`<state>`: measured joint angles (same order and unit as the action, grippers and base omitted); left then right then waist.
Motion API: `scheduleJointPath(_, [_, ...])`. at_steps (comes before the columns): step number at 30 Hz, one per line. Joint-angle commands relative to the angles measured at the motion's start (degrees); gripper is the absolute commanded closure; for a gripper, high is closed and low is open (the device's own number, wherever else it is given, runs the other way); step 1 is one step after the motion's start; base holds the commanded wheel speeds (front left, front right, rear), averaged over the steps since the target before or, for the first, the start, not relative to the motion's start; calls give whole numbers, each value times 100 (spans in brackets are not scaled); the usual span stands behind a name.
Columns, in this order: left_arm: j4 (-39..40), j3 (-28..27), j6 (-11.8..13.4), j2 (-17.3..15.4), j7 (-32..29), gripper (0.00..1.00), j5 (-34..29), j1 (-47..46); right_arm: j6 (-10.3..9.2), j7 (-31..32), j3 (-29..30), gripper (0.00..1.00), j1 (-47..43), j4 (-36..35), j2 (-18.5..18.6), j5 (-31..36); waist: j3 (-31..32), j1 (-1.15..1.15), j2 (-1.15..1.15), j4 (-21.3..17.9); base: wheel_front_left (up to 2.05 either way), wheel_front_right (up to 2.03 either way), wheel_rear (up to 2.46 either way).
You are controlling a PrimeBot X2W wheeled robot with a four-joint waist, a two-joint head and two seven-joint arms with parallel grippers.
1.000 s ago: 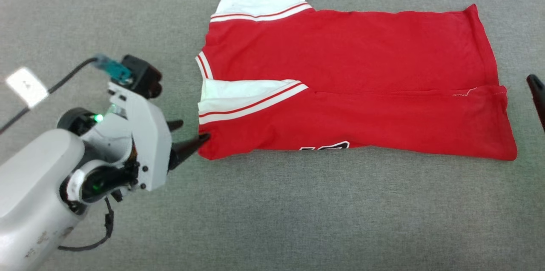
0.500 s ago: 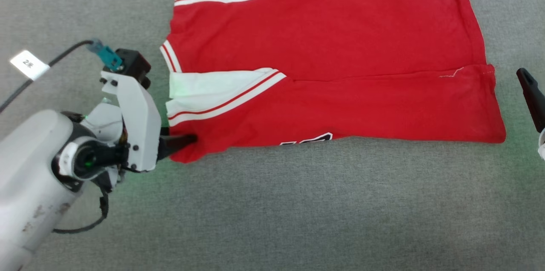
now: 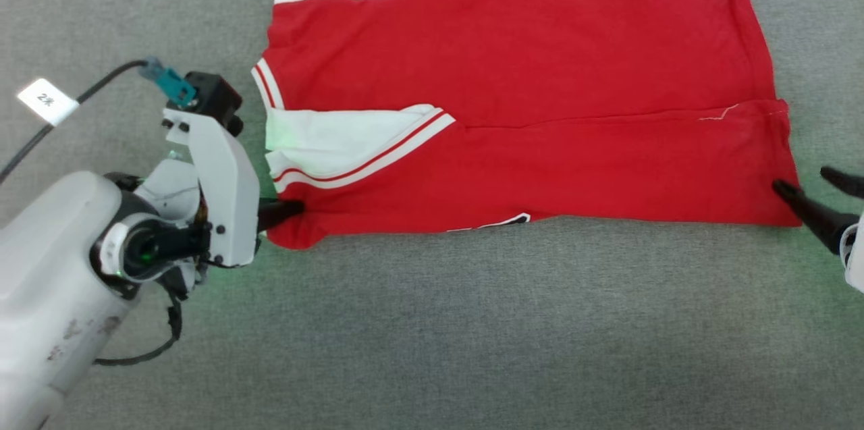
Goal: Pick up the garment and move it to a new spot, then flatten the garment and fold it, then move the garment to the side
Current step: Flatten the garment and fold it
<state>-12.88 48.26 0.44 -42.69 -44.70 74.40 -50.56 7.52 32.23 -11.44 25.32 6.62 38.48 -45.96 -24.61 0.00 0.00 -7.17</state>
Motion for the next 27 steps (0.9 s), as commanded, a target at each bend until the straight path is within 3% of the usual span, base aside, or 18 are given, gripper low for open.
scheduleJointPath(1, [-21, 165, -49, 161, -11, 100, -32, 135, -6, 328, -108, 0, 115, -27, 89, -31, -21, 0, 0, 50, 0, 0, 0])
scheduleJointPath(6, [3, 185, -107, 298, 61, 100, -107, 60, -6, 1136, -196, 0, 428, 151, 75, 41, -128, 0, 0, 159, 0, 0, 0])
scheduleJointPath(11, [-49, 208, -171, 419, 156, 100, -166, 12, -6, 1504, -271, 0, 582, 602, -67, 299, -201, 0, 0, 299, 0, 0, 0])
scheduleJointPath(12, [-73, 211, -183, 437, 179, 100, -176, 5, -6, 1559, -322, 20, 573, 654, -100, 291, -201, 0, 0, 320, 0, 0, 0])
scheduleJointPath(13, [-96, 206, -198, 466, 214, 100, -165, 5, -6, 1585, -355, 56, 568, 685, -131, 255, -195, 0, 0, 342, 0, 0, 0])
scheduleJointPath(14, [-116, 196, -227, 490, 249, 100, -162, 11, -6, 1584, -348, 84, 556, 711, -163, 217, -182, 0, 0, 361, 0, 0, 0])
scheduleJointPath(15, [-138, 190, -238, 507, 287, 100, -168, 22, -6, 1560, -342, 100, 535, 721, -183, 195, -162, 0, 0, 376, 0, 0, 0])
scheduleJointPath(20, [-136, 134, -319, 446, 518, 100, -152, 223, -5, 1404, -225, 100, 390, 718, -153, 149, 37, 0, 0, 393, 0, 0, 0])
scheduleJointPath(27, [487, 0, -292, -67, 732, 100, 4, 756, -6, 1351, 52, 100, -52, 467, 117, -52, 350, 0, 0, 394, 0, 0, 0])
